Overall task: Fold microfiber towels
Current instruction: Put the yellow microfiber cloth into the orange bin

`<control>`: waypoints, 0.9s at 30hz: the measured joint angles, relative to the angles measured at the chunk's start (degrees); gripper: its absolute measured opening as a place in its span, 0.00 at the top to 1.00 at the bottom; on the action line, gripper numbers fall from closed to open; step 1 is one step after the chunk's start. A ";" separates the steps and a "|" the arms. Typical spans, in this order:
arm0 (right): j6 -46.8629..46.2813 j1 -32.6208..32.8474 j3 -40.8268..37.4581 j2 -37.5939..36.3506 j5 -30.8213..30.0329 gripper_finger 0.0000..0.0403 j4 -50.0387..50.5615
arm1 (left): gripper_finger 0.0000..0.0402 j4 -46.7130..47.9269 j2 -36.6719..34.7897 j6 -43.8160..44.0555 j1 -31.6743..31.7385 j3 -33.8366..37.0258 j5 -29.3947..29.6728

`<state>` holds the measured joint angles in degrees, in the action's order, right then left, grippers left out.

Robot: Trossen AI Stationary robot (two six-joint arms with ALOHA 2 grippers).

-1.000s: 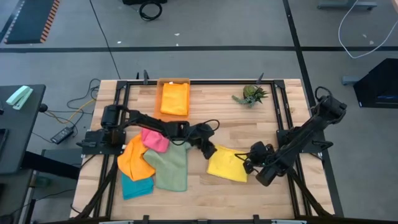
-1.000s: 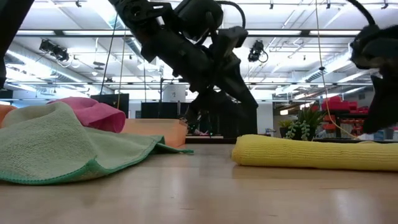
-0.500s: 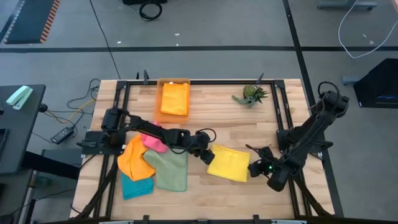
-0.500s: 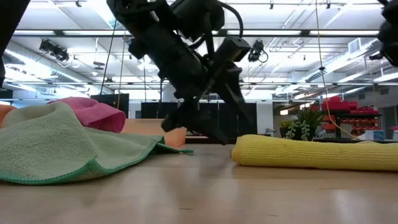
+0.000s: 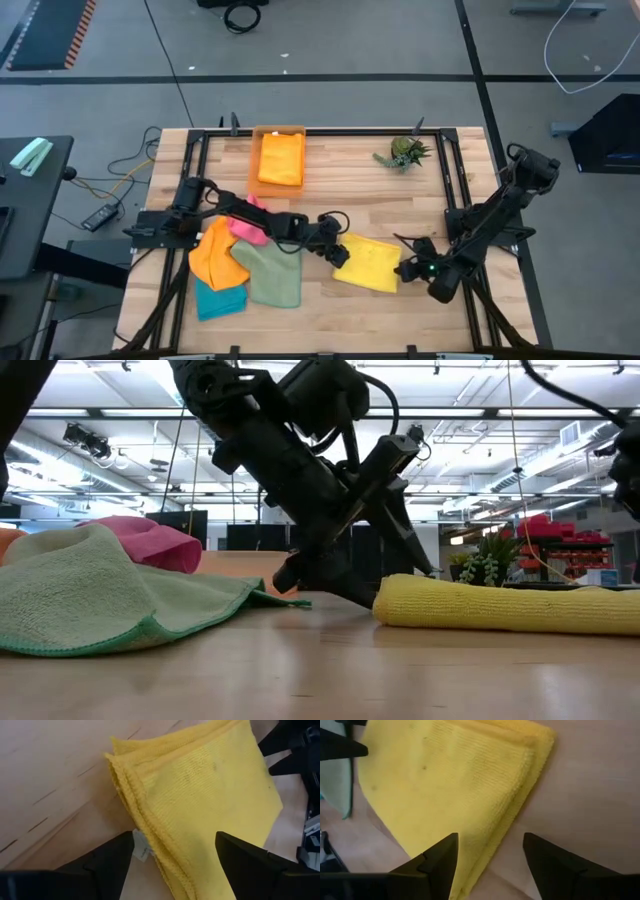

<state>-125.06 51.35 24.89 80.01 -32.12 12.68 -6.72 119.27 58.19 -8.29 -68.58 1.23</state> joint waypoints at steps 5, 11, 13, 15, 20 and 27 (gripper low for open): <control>1.57 -1.01 -0.97 0.74 -1.38 0.45 -1.49 | 0.27 0.35 0.13 -1.28 -0.13 0.05 2.71; 4.87 -3.47 -1.08 0.89 -1.54 0.53 -1.74 | 0.30 0.10 1.88 -1.87 -0.13 0.09 3.78; 5.84 -4.26 -1.10 0.89 -1.55 0.59 -1.50 | 0.33 -1.80 2.99 -1.65 -0.20 -0.08 4.40; 6.63 -4.83 -1.17 0.94 -1.71 0.65 -1.24 | 0.37 -2.35 3.04 -1.84 -0.31 0.09 4.75; 8.77 -4.93 -1.38 1.09 -2.61 0.87 -0.45 | 0.52 -4.39 3.32 -3.35 -0.09 0.24 6.23; 9.91 -5.49 -1.21 1.09 -4.64 0.98 -1.01 | 0.89 -6.14 5.72 -4.12 0.00 0.02 6.86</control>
<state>-115.15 45.86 23.68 81.10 -36.76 11.67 -12.86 124.99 54.08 -8.29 -68.55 8.09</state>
